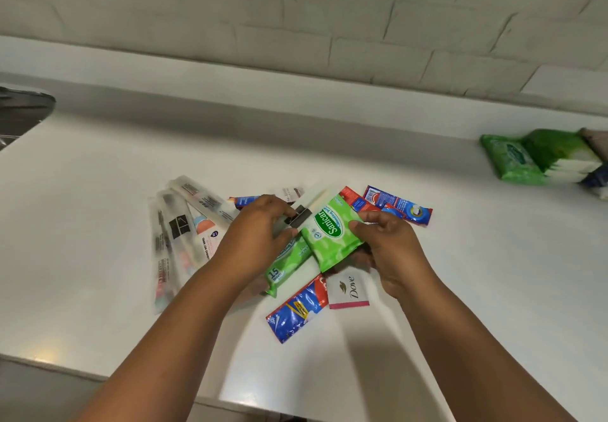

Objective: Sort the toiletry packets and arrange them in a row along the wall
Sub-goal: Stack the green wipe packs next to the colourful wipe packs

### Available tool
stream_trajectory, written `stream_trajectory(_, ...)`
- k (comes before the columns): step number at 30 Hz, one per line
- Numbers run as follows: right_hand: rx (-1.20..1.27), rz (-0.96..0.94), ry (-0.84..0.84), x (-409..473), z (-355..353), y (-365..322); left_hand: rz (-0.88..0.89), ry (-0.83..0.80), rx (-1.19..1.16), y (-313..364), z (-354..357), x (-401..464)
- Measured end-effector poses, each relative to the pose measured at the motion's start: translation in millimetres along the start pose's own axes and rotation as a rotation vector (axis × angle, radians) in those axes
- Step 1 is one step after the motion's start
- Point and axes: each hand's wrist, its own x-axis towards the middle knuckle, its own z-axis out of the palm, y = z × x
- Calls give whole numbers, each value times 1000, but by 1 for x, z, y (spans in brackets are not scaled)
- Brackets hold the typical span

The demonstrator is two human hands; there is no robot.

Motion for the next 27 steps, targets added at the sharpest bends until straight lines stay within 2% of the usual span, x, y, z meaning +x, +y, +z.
stream_trajectory(6, 61, -68, 111, -3, -19, -2, -1, 69, 79, 1, 9, 4)
stream_trajectory(12, 182, -119, 209, -7, -31, 1, -22, 56, 137, 5, 16, 8)
stream_trajectory(16, 262, -104, 170, -8, -30, 0, -34, 32, 172, 3, 23, 10)
stream_trajectory(18, 314, -77, 108, -9, -26, 1, -43, 88, 181, 6, 25, 11)
stream_trajectory(21, 358, -50, 34, -10, -15, 1, -89, 178, -59, 26, 22, 13)
stream_trajectory(25, 336, -50, -24, -8, 5, 1, -429, -62, -775, 48, 20, 21)
stream_trajectory(27, 342, -46, -53, -7, 14, 0, -514, -87, -977, 51, 22, 23)
